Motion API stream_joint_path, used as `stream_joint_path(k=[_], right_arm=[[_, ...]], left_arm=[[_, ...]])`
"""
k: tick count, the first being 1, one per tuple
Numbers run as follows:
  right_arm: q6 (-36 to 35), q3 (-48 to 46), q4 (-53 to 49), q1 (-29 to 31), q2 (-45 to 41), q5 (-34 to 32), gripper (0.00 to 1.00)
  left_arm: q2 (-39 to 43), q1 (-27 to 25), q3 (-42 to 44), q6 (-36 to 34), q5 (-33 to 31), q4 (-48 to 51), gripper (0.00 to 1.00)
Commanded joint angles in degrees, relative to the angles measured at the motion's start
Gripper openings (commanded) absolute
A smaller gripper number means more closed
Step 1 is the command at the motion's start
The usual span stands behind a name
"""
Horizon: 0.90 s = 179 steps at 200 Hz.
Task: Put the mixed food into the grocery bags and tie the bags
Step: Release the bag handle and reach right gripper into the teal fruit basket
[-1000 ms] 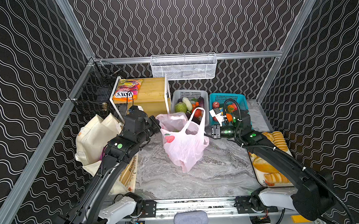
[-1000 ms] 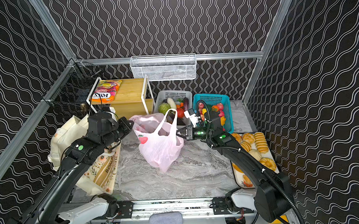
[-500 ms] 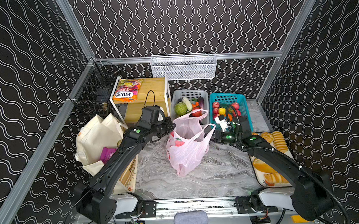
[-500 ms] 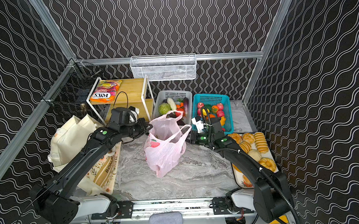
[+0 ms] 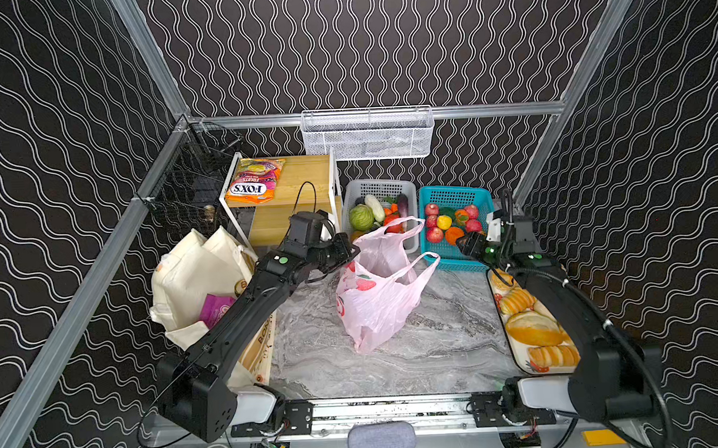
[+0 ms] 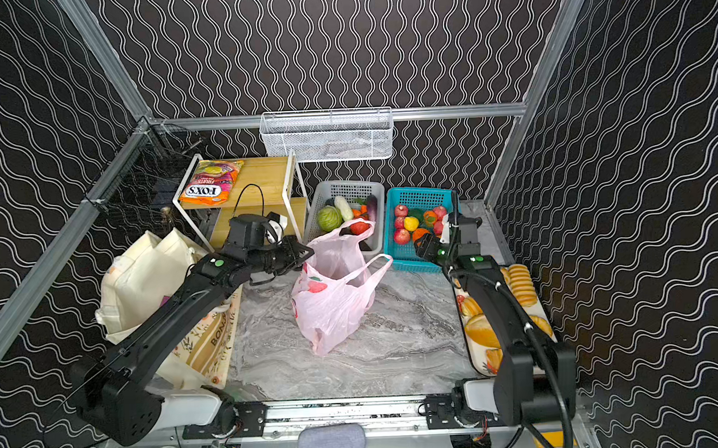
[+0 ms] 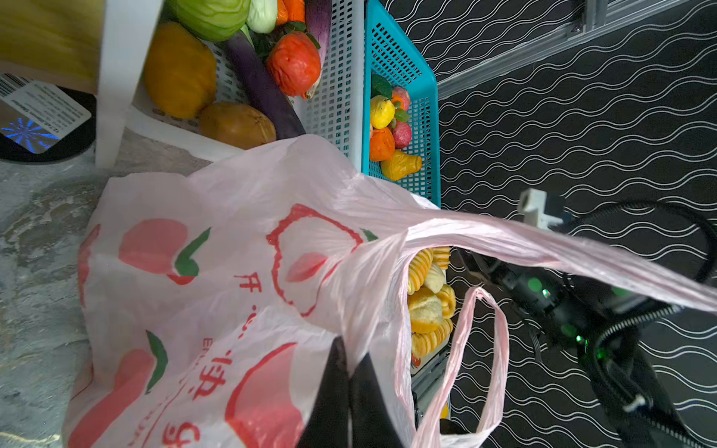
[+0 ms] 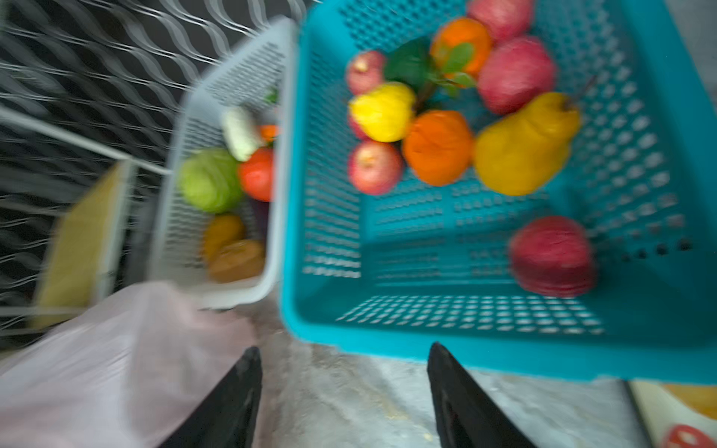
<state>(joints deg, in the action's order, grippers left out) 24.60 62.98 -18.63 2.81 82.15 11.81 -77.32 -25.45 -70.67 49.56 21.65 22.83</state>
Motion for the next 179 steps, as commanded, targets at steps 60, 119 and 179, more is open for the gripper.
stream_joint_path(k=[60, 119, 179], right_arm=[[1.32, 19.69, -7.83, -4.28, 24.22, -18.83, 0.70], [6.50, 21.84, -2.55, -4.48, 31.25, -19.51, 0.72], [8.25, 22.89, 3.85, -4.48, 35.21, -21.86, 0.69]], left_arm=[[1.11, 0.09, 1.64, 0.81, 1.80, -3.17, 0.00], [1.09, 0.10, 2.81, 1.58, 2.52, -4.63, 0.00], [0.92, 0.10, 2.37, 1.42, 2.55, -4.02, 0.00]])
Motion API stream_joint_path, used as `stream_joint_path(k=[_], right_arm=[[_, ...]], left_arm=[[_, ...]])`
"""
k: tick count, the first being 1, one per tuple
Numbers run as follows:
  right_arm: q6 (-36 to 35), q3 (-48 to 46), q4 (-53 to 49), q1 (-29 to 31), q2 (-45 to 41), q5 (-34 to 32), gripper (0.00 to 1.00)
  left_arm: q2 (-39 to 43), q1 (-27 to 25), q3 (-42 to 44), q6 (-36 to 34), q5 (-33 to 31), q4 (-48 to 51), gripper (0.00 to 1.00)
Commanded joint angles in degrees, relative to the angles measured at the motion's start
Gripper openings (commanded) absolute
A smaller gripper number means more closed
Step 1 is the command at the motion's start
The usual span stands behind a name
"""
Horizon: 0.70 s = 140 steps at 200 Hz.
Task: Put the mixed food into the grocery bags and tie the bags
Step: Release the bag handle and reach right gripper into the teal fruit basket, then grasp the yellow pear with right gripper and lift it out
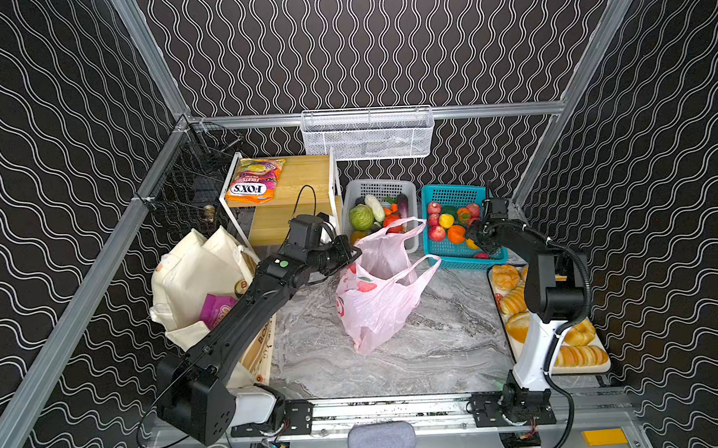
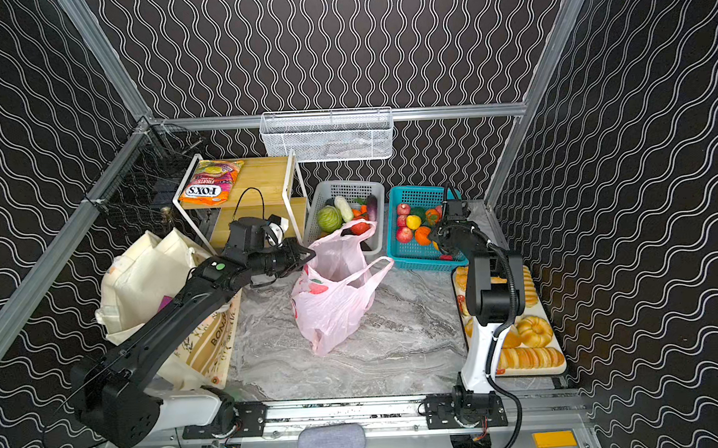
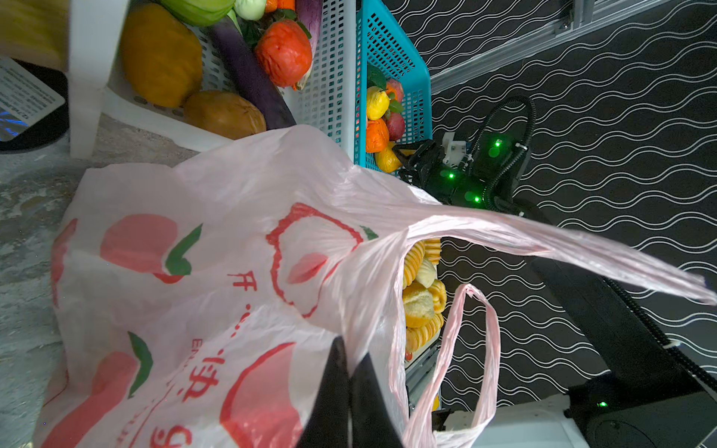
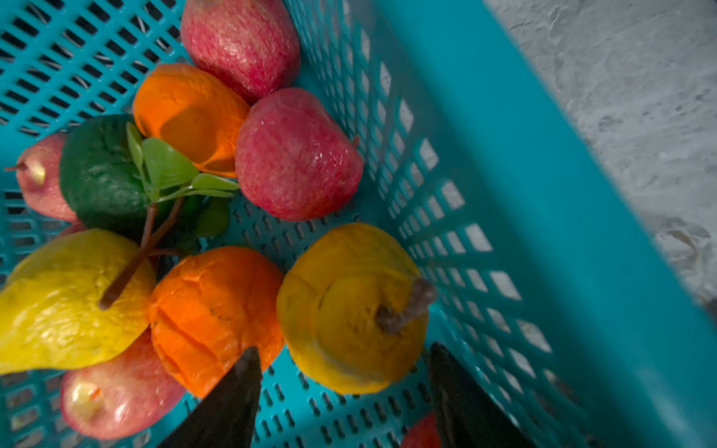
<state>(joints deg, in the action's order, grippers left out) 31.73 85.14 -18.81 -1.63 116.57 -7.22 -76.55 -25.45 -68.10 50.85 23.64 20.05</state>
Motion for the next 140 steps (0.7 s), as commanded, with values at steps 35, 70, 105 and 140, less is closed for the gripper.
stream_joint_path(k=[35, 70, 105, 140], right_arm=[[-0.48, 1.74, 5.69, -0.04, 2.36, -5.04, 0.66], [-2.96, 3.46, 5.82, -0.04, 3.85, -5.18, 0.49], [-5.74, 0.67, 7.91, 0.30, -0.15, -2.69, 0.31], [-8.24, -3.23, 10.68, 0.31, -7.43, 2.07, 0.30]], left_arm=[[0.72, 0.07, 0.33, 0.38, 0.19, -1.33, 0.00], [1.06, 0.05, 0.45, 0.41, 0.01, -1.27, 0.00], [1.37, 0.10, 0.58, 0.34, 0.09, -1.21, 0.00], [1.31, 0.10, 0.98, 0.48, -0.09, -1.77, 0.00]])
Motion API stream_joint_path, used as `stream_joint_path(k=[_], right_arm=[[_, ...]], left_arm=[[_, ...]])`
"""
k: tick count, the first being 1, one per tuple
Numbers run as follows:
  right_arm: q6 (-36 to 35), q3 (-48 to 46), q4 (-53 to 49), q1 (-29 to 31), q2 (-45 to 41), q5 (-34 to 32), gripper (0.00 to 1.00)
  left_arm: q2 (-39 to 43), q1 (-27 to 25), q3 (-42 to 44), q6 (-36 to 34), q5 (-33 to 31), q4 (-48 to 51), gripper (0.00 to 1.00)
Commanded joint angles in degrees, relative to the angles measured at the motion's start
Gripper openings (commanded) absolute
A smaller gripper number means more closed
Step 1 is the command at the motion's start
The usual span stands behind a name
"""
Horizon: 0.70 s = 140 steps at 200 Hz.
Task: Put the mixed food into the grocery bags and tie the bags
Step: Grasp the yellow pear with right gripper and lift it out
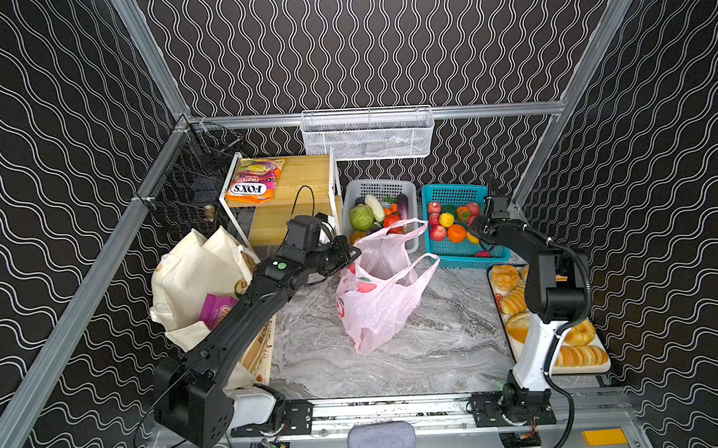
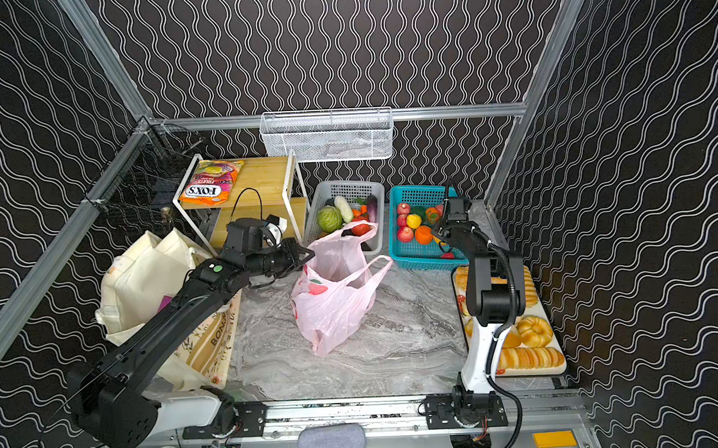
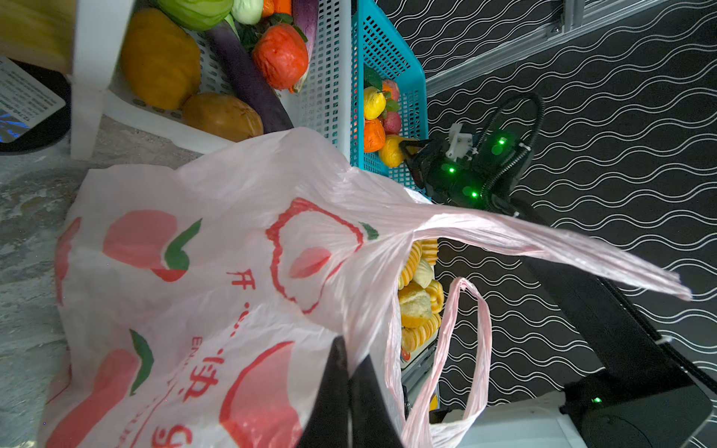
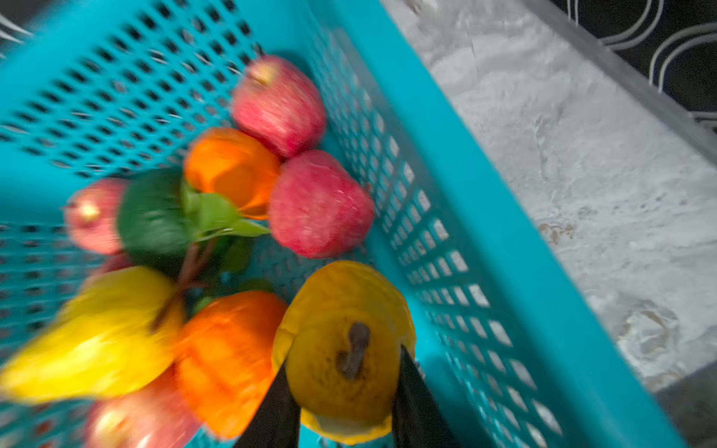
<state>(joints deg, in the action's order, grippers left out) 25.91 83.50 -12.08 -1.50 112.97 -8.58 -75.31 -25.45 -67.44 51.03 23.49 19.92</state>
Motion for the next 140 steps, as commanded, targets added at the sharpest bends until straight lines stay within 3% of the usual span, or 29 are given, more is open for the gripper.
stream_joint_path(k=[1, 34, 46, 66, 93, 140], right_arm=[[-2.48, -1.68, 3.93, 0.13, -3.86, 3.54, 0.30], [-3.93, -4.51, 3.68, 0.18, -10.97, 7.74, 0.28], [-4.45, -5.15, 2.86, 0.14, -13.58, 12.80, 0.27], [-1.79, -9.58, 6.13, 0.05, -18.73, 27.09, 0.26], [2.44, -14.98, 8.71, 0.47, -26.21, 37.53, 0.25], [-2.99, -21.82, 2.27, 5.37, -36.65, 44.70, 0.26]], left_arm=[[-0.02, 0.08, 0.26, 0.30, 0.07, -1.68, 0.00], [-0.56, 0.12, -0.24, -0.05, 0.65, -1.47, 0.00], [-0.56, 0.13, -0.12, -0.05, 0.36, -1.59, 0.00], [-0.92, 0.09, -1.01, -0.78, 0.62, -0.27, 0.00], [-0.35, 0.13, -0.77, -0.78, 0.65, 0.51, 0.00], [-1.81, 0.09, -0.53, 1.16, 2.14, -2.32, 0.00]])
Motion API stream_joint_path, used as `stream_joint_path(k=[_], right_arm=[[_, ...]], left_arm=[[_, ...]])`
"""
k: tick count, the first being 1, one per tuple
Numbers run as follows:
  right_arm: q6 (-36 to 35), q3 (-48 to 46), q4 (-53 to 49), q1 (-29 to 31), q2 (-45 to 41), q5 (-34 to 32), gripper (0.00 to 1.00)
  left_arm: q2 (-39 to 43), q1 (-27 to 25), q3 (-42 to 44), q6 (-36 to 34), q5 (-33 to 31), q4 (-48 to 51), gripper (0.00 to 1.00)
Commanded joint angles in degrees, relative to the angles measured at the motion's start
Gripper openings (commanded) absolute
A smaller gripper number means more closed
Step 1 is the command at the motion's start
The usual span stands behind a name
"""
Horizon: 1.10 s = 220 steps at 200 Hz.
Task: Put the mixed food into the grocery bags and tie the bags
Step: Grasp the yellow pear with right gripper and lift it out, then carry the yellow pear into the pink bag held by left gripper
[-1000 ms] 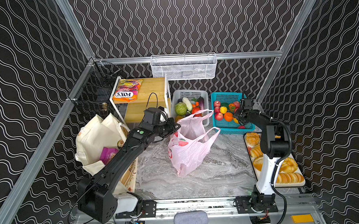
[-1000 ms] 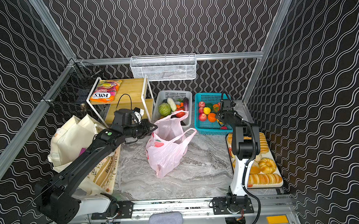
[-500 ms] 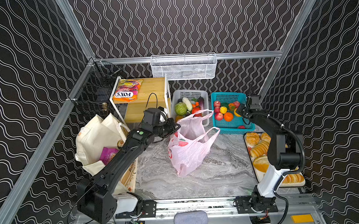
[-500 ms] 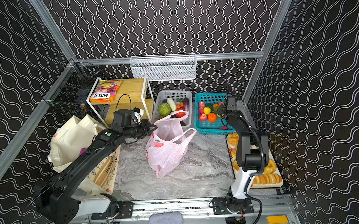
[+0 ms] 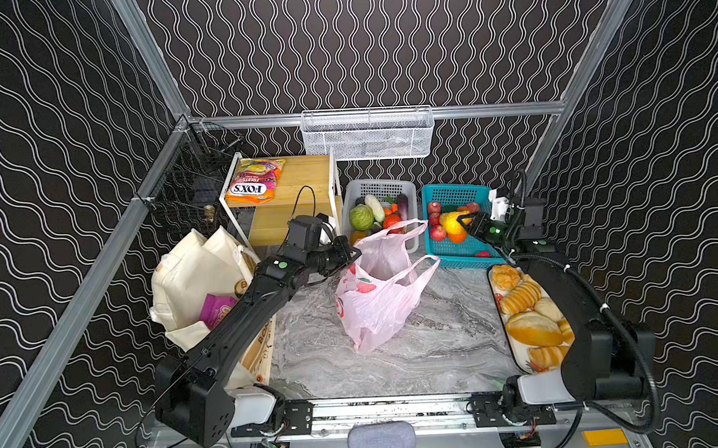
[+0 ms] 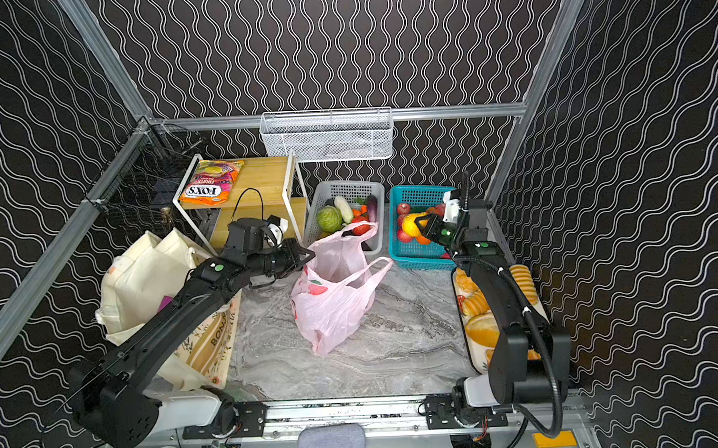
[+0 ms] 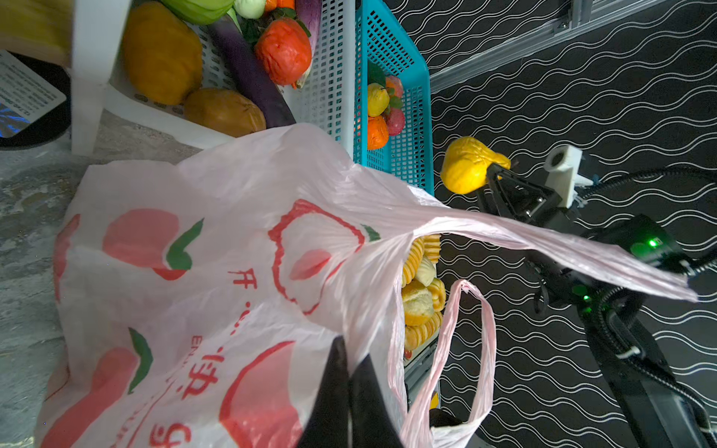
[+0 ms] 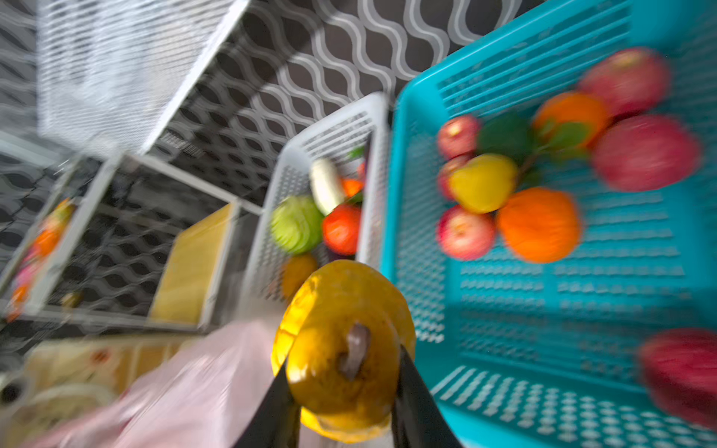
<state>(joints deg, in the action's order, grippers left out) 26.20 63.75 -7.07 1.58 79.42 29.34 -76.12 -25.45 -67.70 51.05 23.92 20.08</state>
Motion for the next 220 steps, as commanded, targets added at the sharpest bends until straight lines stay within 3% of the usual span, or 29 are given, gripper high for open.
stream_joint_path(k=[1, 33, 88, 125, 151, 164, 177, 194, 220], right_arm=[[-3.26, -2.28, -2.71, 2.46, -3.24, 7.00, 0.26], [-2.20, -4.65, -2.05, 6.90, -7.45, 15.59, 0.26], [-7.06, -4.57, -1.98, 17.88, -7.79, 11.10, 0.29], [-9.86, -3.81, 3.53, 25.46, -4.82, -0.01, 0.32], [-13.39, -0.05, 3.06, 29.41, -0.92, -8.22, 0.40], [-15.34, 1.89, 1.00, 30.42, 0.47, -8.91, 0.59], [-15.60, 2.76, -0.49, 30.66, 0.44, -8.88, 0.66], [-16.19, 0.63, 1.16, 30.51, -3.16, -8.26, 0.73], [-17.09, -5.61, 7.69, 30.48, -12.66, -10.23, 0.75]], left_arm=[[-1.02, 0.07, -0.25, 1.19, 1.86, -2.57, 0.00], [-2.36, 0.07, -0.34, 3.75, 4.11, -5.98, 0.00], [-1.95, 0.09, 0.99, 4.05, 2.84, -6.08, 0.00], [-1.14, 0.10, 0.81, 3.27, 2.32, -3.11, 0.00], [0.29, 0.10, 2.80, 5.72, 0.97, -6.16, 0.00], [0.60, 0.11, 3.88, 6.94, 1.90, -8.90, 0.00], [0.58, 0.08, 3.62, 6.64, 1.57, -8.01, 0.00], [0.32, 0.10, 3.11, 5.59, 1.13, -6.23, 0.00], [-0.11, 0.07, 2.53, 5.67, 0.87, -6.70, 0.00]])
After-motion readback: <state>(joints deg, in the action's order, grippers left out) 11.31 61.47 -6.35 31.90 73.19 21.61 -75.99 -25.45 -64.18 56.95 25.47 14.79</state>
